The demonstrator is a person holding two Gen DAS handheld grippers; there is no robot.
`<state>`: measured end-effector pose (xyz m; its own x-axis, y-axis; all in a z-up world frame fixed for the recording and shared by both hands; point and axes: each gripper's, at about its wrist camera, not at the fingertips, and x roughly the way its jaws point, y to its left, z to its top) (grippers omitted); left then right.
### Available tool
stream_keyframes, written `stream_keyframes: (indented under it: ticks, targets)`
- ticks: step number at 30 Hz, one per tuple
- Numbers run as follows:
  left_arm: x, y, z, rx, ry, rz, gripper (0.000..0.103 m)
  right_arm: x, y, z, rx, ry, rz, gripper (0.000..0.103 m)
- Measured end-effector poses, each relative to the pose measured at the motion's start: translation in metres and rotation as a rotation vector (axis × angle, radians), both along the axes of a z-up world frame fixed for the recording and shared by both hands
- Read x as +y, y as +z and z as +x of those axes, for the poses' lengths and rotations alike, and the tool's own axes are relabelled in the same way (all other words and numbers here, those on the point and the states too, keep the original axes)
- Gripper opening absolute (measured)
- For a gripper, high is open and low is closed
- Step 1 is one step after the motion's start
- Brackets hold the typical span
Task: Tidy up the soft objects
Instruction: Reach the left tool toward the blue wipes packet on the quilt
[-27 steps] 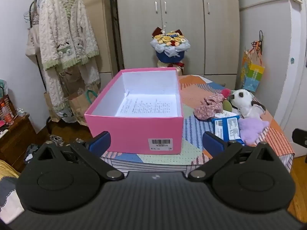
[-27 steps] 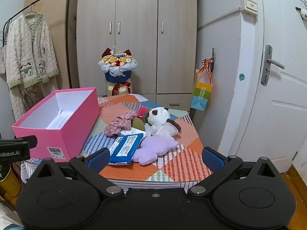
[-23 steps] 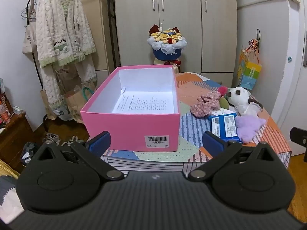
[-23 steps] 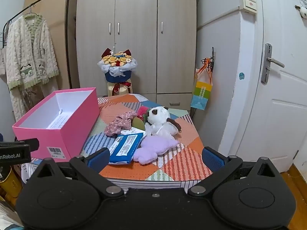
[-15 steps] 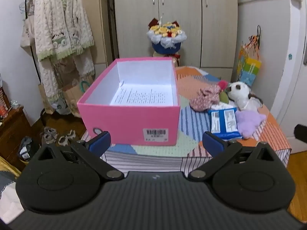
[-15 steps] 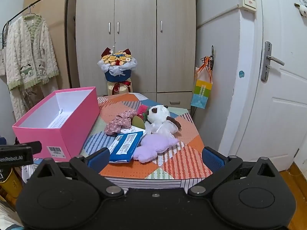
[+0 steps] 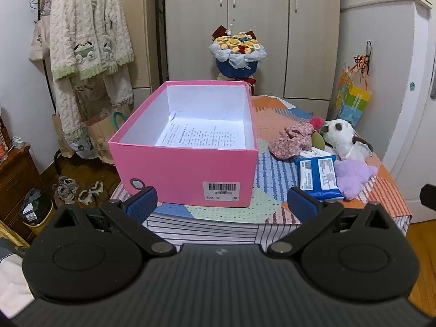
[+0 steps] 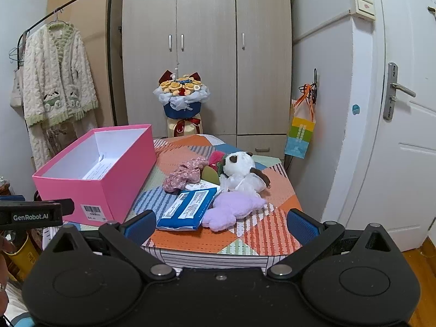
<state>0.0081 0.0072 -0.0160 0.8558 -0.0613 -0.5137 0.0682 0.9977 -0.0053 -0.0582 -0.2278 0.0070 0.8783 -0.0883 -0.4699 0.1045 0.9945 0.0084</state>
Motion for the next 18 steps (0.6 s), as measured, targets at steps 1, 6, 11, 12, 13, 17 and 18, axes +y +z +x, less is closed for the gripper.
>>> stream_keyframes:
  ticks: [1,6,11,12,13,17,18]
  targets:
    - [-0.001,0.000,-0.001,-0.003,-0.003,0.002,0.103,0.000,0.000,0.000,0.000,-0.004,-0.001,0.103]
    - [-0.006,-0.001,-0.004,-0.010,-0.018,0.027,0.103,-0.006,-0.001,0.000,0.011,-0.013,0.014,0.103]
    - [-0.008,-0.003,-0.005,-0.001,-0.031,0.043,0.103,-0.007,-0.002,-0.001,0.008,-0.009,-0.003,0.103]
    - [-0.008,-0.004,-0.005,0.000,-0.033,0.039,0.103,-0.008,-0.002,-0.001,0.008,-0.009,-0.003,0.103]
    - [-0.008,-0.004,-0.005,0.002,-0.033,0.036,0.103,-0.008,-0.003,-0.001,0.009,-0.010,-0.004,0.103]
    - [-0.010,-0.005,-0.004,0.005,-0.039,0.035,0.103,-0.008,-0.005,0.000,0.013,-0.008,-0.004,0.103]
    - [-0.010,-0.005,-0.004,0.004,-0.040,0.036,0.103,-0.008,-0.005,0.000,0.013,-0.008,-0.005,0.103]
